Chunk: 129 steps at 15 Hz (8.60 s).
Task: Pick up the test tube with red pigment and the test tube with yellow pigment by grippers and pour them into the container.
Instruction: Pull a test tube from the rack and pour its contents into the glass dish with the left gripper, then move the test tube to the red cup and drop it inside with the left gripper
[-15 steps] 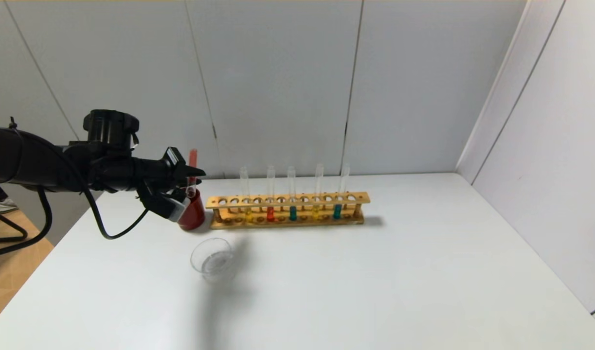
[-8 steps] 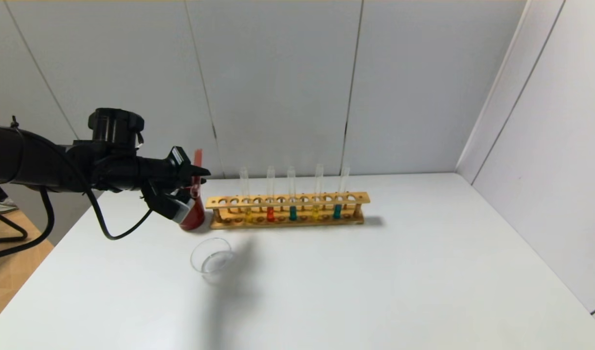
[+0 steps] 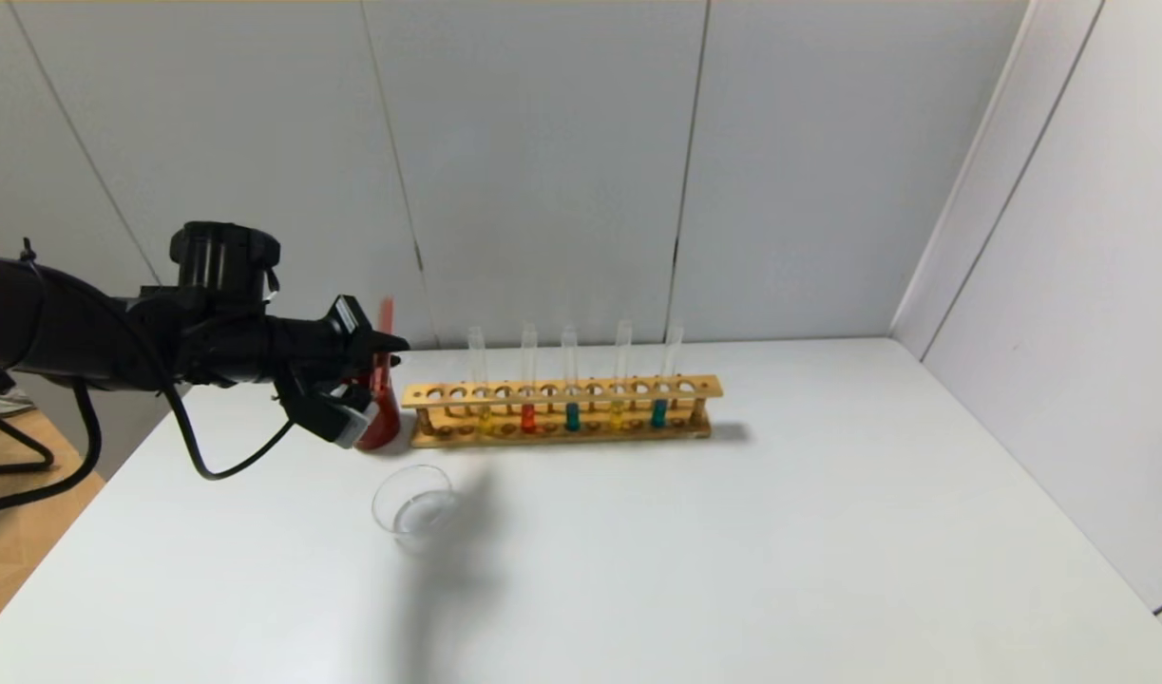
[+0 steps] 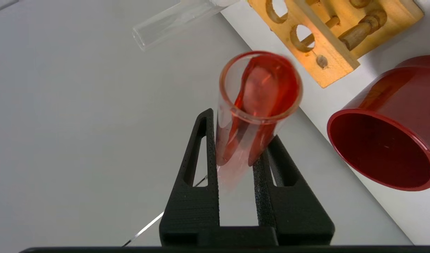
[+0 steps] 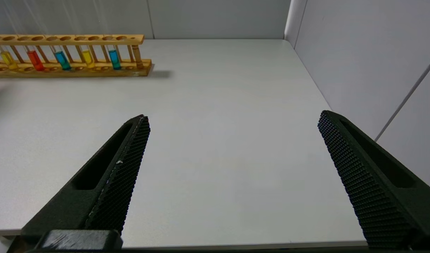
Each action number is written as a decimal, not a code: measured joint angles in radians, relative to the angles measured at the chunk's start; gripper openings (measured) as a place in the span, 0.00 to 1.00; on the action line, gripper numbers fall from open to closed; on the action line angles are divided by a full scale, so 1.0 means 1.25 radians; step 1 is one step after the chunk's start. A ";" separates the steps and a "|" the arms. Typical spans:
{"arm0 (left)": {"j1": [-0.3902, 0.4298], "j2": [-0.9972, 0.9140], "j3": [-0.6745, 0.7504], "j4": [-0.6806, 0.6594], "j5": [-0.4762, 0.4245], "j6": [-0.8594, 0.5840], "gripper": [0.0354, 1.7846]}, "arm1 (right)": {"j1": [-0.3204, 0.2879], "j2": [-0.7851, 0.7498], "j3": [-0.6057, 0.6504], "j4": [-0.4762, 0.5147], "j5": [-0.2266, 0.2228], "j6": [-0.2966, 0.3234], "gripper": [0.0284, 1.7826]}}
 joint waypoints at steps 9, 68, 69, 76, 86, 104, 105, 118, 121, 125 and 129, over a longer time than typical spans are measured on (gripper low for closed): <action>-0.010 0.006 0.034 -0.065 0.017 -0.005 0.17 | 0.000 0.000 0.000 0.000 0.000 0.000 0.98; -0.028 -0.037 0.024 -0.116 0.015 0.129 0.17 | 0.000 0.000 0.000 0.000 0.000 0.000 0.98; -0.028 -0.038 0.025 -0.116 0.015 0.129 0.17 | 0.000 0.000 0.000 0.000 0.000 0.000 0.98; -0.028 -0.040 0.025 -0.118 0.016 0.128 0.17 | 0.000 0.000 0.000 0.000 0.000 0.000 0.98; -0.042 -0.059 0.031 -0.147 0.026 0.178 0.17 | 0.000 0.000 0.000 0.000 0.000 0.000 0.98; -0.060 -0.091 0.067 -0.219 0.036 0.293 0.17 | 0.000 0.000 0.000 0.000 0.000 0.000 0.98; -0.061 -0.091 0.068 -0.220 0.038 0.293 0.17 | 0.000 0.000 0.000 0.000 -0.001 0.000 0.98; -0.031 -0.159 0.023 -0.110 0.180 -0.315 0.17 | 0.000 0.000 0.000 0.000 0.000 0.000 0.98; -0.027 -0.183 -0.114 0.091 0.230 -0.575 0.17 | 0.000 0.000 0.000 0.000 0.000 0.000 0.98; -0.025 -0.170 -0.354 0.331 0.238 -0.945 0.17 | 0.000 0.000 0.000 0.000 0.000 0.000 0.98; -0.008 -0.113 -0.574 0.524 0.178 -1.307 0.17 | 0.000 0.000 0.000 0.000 0.000 0.000 0.98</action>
